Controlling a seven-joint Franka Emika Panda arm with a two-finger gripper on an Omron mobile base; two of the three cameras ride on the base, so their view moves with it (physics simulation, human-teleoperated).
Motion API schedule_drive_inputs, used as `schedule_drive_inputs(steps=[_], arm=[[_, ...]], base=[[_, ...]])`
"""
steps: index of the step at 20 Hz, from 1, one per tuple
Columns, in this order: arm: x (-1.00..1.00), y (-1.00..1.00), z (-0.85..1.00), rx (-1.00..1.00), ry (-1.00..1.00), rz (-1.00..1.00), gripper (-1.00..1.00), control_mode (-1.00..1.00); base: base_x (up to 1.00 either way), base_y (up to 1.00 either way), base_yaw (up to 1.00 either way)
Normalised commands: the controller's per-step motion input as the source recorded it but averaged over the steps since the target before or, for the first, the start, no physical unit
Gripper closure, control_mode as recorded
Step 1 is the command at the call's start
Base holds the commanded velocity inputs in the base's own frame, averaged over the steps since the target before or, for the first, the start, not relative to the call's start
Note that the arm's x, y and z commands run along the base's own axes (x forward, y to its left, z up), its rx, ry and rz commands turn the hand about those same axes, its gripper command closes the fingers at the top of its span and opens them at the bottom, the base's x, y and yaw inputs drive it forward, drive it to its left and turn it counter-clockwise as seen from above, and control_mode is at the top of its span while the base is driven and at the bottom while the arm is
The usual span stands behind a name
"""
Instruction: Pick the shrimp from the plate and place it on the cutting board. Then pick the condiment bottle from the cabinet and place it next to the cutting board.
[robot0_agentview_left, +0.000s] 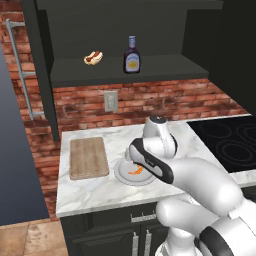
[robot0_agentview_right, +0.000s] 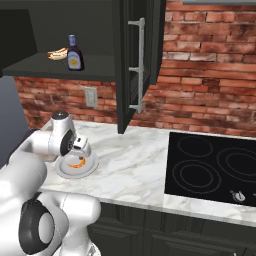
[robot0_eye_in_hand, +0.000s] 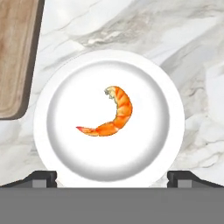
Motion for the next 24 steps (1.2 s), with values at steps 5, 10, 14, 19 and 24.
schedule_drive_inputs(steps=[5,10,14,19,24], arm=[[0.05,0.0,-0.28,0.0,0.0,0.0,-1.0,-1.0],[0.1,0.0,-0.28,0.0,0.0,0.0,-1.0,-1.0],[0.16,0.0,-0.22,0.0,0.0,0.0,-1.0,-1.0],[0.17,0.0,-0.15,0.0,0.0,0.0,-1.0,-1.0],[0.17,0.0,-0.1,0.0,0.0,0.0,-1.0,-1.0]], base=[[0.0,0.0,0.0],[0.0,0.0,0.0],[0.0,0.0,0.0],[0.0,0.0,0.0],[0.0,0.0,0.0]])
